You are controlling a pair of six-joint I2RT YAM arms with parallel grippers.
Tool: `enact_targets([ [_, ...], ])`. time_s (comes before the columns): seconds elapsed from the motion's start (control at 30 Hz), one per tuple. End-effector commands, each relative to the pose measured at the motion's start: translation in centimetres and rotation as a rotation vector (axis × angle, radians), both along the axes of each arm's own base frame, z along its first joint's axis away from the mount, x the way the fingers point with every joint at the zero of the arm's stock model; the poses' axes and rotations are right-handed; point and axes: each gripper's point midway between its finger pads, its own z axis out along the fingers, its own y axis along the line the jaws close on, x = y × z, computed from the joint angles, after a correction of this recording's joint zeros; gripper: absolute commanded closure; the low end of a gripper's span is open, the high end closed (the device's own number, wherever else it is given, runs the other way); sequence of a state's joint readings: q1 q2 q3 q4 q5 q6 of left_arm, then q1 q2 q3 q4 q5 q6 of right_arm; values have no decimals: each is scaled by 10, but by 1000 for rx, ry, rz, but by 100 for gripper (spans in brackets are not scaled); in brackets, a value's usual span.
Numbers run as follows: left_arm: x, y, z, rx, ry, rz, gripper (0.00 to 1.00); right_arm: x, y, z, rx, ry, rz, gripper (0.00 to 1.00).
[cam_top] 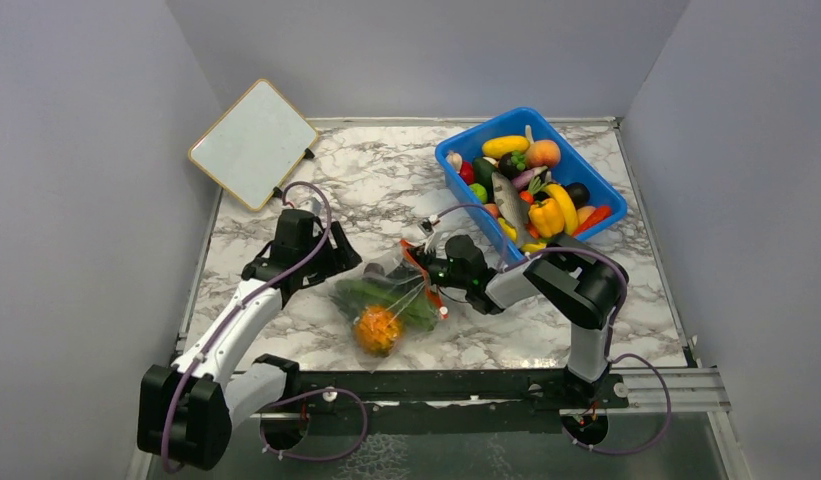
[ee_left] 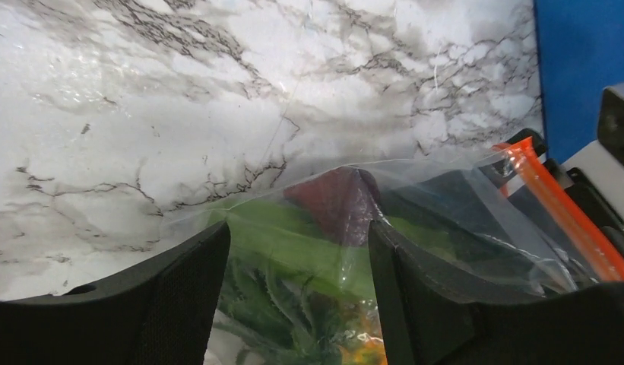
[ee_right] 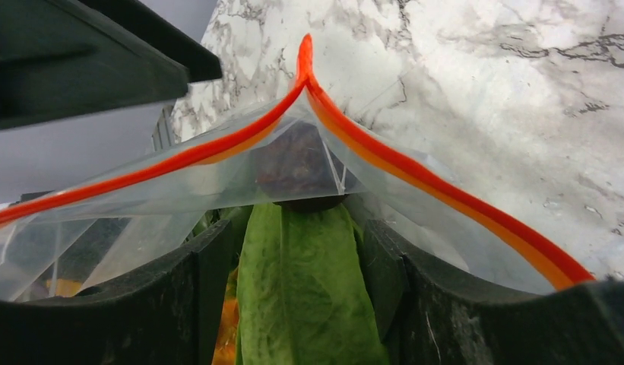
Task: Open the zip-top bag and remove the fake food
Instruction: Pick up the fake fruit from the zipper food storage bag.
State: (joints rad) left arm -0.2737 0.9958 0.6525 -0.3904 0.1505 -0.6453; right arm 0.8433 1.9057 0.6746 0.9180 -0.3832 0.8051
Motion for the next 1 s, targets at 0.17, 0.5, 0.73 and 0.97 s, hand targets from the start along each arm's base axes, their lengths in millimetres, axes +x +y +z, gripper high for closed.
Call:
enact_targets([
  [0.17, 11, -17, -34, -122, 53, -24, 50, -3, 18, 17, 38, -6, 94, 36],
  [0.5, 0, -27, -66, -173, 104, -62, 84, 5, 23, -12, -116, -5, 107, 36],
  [0.73, -5, -26, -73, -170, 112, -64, 85, 14, 17, -42, -297, 35, 62, 36],
  [0.97, -9, -28, -75, -194, 109, -71, 87, 10, 25, -52, -337, 78, 80, 37],
])
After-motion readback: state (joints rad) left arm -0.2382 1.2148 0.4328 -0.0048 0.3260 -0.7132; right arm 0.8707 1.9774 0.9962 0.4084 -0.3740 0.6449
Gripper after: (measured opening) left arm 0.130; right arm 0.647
